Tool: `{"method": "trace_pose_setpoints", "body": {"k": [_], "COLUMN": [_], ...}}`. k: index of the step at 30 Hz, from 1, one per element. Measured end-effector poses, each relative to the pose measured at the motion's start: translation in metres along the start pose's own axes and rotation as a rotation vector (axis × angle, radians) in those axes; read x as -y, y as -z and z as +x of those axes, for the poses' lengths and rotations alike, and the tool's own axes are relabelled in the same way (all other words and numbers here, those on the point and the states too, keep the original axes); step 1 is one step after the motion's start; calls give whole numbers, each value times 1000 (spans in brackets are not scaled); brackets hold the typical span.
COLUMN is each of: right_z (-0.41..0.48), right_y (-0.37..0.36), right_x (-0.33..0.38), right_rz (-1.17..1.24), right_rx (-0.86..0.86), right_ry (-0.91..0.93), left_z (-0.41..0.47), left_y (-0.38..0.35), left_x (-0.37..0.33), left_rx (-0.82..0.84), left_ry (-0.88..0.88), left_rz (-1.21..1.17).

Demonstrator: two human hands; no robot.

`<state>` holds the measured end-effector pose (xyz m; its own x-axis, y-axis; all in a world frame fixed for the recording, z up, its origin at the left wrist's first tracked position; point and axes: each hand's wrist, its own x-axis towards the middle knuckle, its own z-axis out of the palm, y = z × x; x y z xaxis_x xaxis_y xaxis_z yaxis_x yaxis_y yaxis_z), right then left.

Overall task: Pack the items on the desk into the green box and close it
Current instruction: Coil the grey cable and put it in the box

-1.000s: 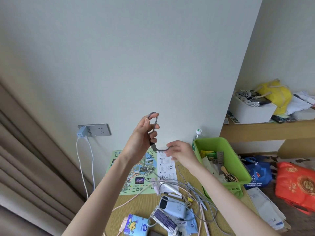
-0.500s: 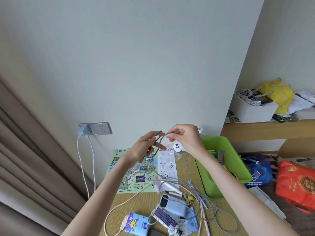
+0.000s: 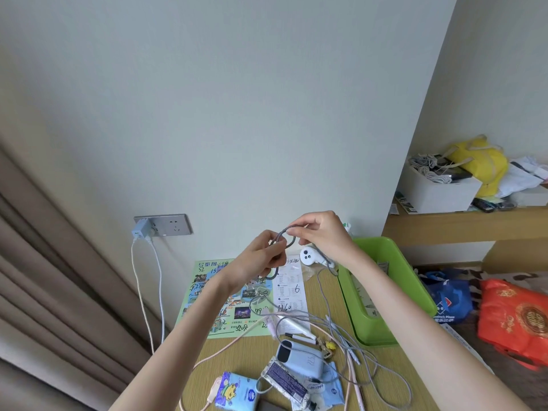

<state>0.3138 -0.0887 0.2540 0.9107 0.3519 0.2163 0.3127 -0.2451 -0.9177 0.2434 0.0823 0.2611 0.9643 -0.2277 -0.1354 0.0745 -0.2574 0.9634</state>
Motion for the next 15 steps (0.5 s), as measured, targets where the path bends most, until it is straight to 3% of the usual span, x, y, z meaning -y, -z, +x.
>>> {"method": "trace_pose_setpoints", "body": {"k": [5, 12, 15], "right_z": [-4, 0, -4], "right_y": [6, 13, 12], "right_x": [-1, 5, 1], "right_rz": [261, 184, 247], "right_rx": [116, 218, 184], "right_ry": [-50, -28, -47], "left_z": [0, -2, 0], "left_y": [1, 0, 0], "left_x": [-2, -2, -1], "left_rx": [30, 216, 148], "left_ry": [0, 54, 7], "left_rz": [16, -3, -62]}}
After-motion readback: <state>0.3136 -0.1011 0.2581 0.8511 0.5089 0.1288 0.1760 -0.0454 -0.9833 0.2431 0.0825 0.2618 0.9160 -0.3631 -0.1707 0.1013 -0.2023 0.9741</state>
